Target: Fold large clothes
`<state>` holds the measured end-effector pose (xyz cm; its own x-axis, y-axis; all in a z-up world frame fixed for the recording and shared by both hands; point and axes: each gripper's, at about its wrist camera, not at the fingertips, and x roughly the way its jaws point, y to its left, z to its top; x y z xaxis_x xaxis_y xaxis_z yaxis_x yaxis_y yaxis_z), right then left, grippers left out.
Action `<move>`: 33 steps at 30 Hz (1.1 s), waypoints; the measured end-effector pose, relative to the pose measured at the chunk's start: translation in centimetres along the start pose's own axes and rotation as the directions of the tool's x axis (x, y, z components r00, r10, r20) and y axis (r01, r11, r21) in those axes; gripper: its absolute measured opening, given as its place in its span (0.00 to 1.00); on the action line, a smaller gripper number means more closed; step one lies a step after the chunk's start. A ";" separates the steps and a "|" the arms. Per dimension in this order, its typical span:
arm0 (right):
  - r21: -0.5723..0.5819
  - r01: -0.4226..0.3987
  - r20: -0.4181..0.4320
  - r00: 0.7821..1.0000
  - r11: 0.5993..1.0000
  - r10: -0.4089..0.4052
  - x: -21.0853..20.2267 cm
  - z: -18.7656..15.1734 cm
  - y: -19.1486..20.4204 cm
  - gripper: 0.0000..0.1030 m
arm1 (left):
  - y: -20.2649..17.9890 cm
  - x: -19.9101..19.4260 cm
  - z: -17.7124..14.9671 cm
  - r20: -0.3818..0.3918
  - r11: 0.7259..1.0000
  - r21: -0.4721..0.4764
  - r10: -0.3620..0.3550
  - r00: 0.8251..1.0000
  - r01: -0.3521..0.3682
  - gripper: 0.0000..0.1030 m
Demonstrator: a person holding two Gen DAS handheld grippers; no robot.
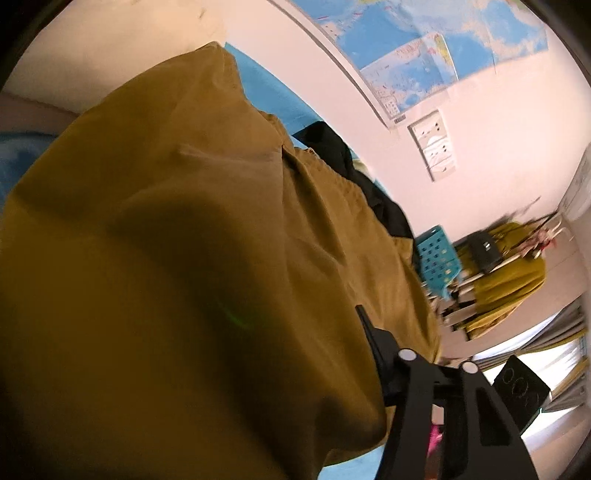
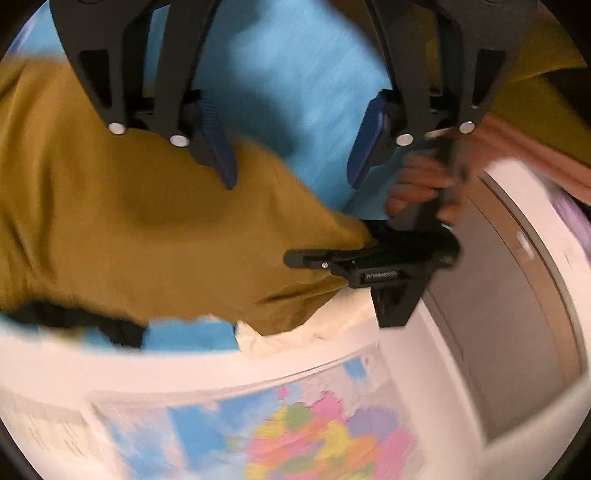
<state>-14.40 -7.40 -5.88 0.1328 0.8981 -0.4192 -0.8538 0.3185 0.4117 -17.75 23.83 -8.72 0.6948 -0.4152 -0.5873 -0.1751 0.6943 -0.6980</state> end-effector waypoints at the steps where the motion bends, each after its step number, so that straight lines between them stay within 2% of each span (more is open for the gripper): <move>1: 0.072 -0.013 0.008 1.000 0.997 0.012 -1.3 -0.9 -1.2 0.65 | -0.1 0.0 -0.1 -0.003 1.000 0.018 0.019 1.000 -0.019 0.49; 3: 0.205 -0.003 0.040 0.999 0.979 -0.005 -3.5 -2.5 -3.3 0.68 | -0.1 -0.1 -0.4 -0.008 0.998 0.043 0.043 0.999 -0.042 0.47; 5: 0.331 0.017 0.068 0.997 0.943 -0.041 -5.2 -3.8 -5.3 0.69 | -0.2 -0.2 -0.4 -0.012 0.997 0.060 0.051 0.999 -0.051 0.46; 6: 0.406 0.033 0.093 0.993 0.913 -0.077 -6.2 -4.5 -6.5 0.69 | -0.2 -0.2 -0.4 -0.015 0.997 0.064 0.055 0.998 -0.054 0.45; 10: 0.533 0.082 0.150 0.970 0.842 -0.189 -7.5 -5.1 -8.6 0.71 | -0.3 -0.4 -0.4 -0.021 0.996 0.076 0.054 0.998 -0.052 0.45; 14: 0.559 0.155 0.143 0.950 0.814 -0.279 -6.5 -4.2 -9.1 0.74 | -0.3 -0.4 -0.4 -0.029 0.996 0.077 0.037 0.999 -0.034 0.45; 16: 0.562 0.215 0.134 0.930 0.799 -0.344 -5.7 -3.5 -8.8 0.79 | -0.2 -0.3 -0.4 -0.035 0.997 0.077 0.030 0.999 -0.027 0.45; 19: 0.566 0.256 0.147 0.904 0.784 -0.401 -4.6 -2.7 -8.8 0.83 | 0.2 -0.3 -0.5 -0.040 0.998 0.069 0.018 0.999 -0.015 0.45; 22: 0.580 0.249 0.172 0.893 0.776 -0.415 -3.8 -2.0 -9.5 0.83 | 0.4 -0.1 -0.4 -0.042 0.998 0.054 0.014 0.999 -0.012 0.47; 24: 0.572 0.215 0.224 0.887 0.791 -0.403 -4.2 -1.2 -9.5 0.79 | 0.7 0.0 -0.3 -0.044 0.999 0.046 0.018 0.999 -0.016 0.49; 26: 0.526 0.198 0.287 0.874 0.827 -0.392 -5.0 -0.5 -8.8 0.76 | 0.5 -0.1 -0.3 -0.038 0.998 0.059 0.031 0.999 -0.029 0.52; 27: 0.496 0.195 0.304 0.874 0.846 -0.380 -5.0 -0.1 -8.6 0.76 | 0.4 -0.2 -0.3 -0.024 0.997 0.072 0.045 0.999 -0.043 0.56; 28: 0.493 0.202 0.291 0.878 0.846 -0.379 -4.8 0.1 -8.9 0.76 | 0.2 -0.1 -0.3 -0.011 0.995 0.083 0.057 0.998 -0.056 0.58; 29: 0.518 0.215 0.261 0.882 0.828 -0.392 -4.5 0.1 -9.6 0.76 | 0.1 -0.1 -0.3 0.001 0.993 0.092 0.071 0.997 -0.071 0.60; 30: 0.555 0.228 0.199 0.897 0.800 -0.394 -3.8 0.0 -10.7 0.74 | -0.1 -0.1 -0.4 0.006 0.992 0.096 0.079 0.997 -0.079 0.62; 31: 0.565 0.237 0.167 0.905 0.791 -0.391 -3.3 -0.1 -11.2 0.72 | -0.4 0.0 -0.5 0.019 0.989 0.110 0.101 0.995 -0.102 0.62; 33: 0.563 0.237 0.175 0.902 0.792 -0.395 -3.0 -0.1 -11.6 0.71 | -1.1 0.3 -0.8 0.035 0.978 0.151 0.143 0.989 -0.146 0.66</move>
<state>-4.90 -13.82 -9.45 0.5451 0.7375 -0.3988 -0.3615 0.6359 0.6818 -17.90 22.47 -8.43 0.6864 -0.2914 -0.6663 -0.1675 0.8282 -0.5348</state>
